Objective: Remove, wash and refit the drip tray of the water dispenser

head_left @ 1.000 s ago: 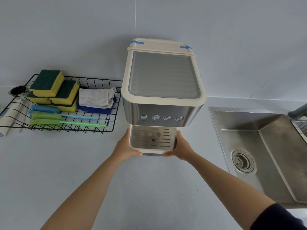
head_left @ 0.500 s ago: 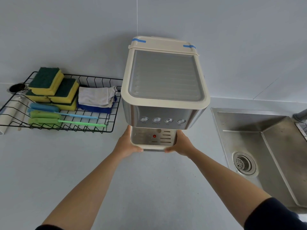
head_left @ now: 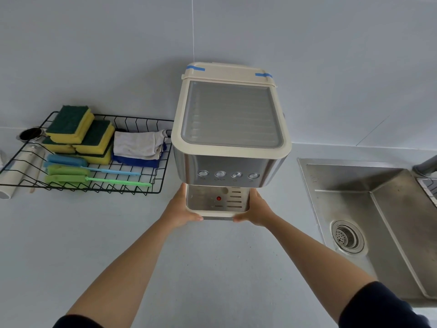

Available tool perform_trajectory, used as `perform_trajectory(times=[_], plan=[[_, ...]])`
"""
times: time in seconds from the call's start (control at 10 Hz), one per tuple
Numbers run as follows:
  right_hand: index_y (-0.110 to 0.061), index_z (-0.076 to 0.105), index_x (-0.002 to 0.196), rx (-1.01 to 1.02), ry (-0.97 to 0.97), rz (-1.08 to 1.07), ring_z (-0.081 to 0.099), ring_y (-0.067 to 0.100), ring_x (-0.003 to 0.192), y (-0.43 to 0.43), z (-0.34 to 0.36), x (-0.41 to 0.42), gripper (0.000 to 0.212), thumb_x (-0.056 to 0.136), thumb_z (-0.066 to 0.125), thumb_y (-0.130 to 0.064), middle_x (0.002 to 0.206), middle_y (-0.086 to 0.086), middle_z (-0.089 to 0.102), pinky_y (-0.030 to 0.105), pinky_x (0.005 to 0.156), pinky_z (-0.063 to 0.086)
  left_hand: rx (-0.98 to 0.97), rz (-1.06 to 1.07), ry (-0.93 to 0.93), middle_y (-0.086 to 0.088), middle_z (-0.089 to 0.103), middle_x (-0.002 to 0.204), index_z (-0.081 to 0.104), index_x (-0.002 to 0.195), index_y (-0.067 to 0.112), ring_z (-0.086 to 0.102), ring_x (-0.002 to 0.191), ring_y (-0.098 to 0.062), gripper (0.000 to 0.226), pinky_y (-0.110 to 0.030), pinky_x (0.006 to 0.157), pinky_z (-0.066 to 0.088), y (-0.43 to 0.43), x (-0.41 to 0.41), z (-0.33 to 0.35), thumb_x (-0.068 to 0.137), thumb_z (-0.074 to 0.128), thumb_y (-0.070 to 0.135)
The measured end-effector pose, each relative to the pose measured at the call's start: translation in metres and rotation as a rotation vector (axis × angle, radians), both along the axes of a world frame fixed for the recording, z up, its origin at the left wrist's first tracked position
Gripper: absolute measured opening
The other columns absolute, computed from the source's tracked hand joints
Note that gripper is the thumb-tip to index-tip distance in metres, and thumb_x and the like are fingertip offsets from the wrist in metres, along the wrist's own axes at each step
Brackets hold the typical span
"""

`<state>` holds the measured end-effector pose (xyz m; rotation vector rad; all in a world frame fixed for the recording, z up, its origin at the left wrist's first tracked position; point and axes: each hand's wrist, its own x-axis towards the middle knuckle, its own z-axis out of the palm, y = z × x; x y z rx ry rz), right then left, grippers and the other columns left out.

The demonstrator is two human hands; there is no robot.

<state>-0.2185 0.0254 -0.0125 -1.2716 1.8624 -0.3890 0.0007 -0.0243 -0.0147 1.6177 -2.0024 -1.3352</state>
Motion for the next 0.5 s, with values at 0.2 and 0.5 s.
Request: perform_trajectory(times=[0.2, 0.5], plan=[[-0.009, 0.021, 0.132, -0.123, 0.008, 0.104, 0.044, 0.02, 0.115, 0.017, 0.014, 0.005, 0.079, 0.073, 0.074, -0.019, 0.131, 0.008, 0.037, 0.029, 0.093, 0.049, -0.093, 0.047, -0.017, -0.003, 0.046, 0.124, 0.026, 0.132, 0.02, 0.051, 0.106, -0.021, 0.089, -0.036, 0.081, 0.052, 0.014, -0.003, 0.012, 0.059, 0.076, 0.015], [-0.017, -0.012, 0.145, -0.205, 0.151, 0.349, -0.008, 0.021, 0.145, 0.065, 0.066, 0.003, 0.08, 0.091, 0.04, -0.045, 0.157, 0.0, -0.009, 0.039, 0.119, 0.009, -0.288, 0.104, -0.145, -0.005, 0.015, 0.155, 0.004, 0.145, 0.017, 0.013, 0.142, -0.02, 0.073, -0.034, 0.109, 0.025, 0.069, 0.024, 0.041, 0.09, 0.046, 0.041]])
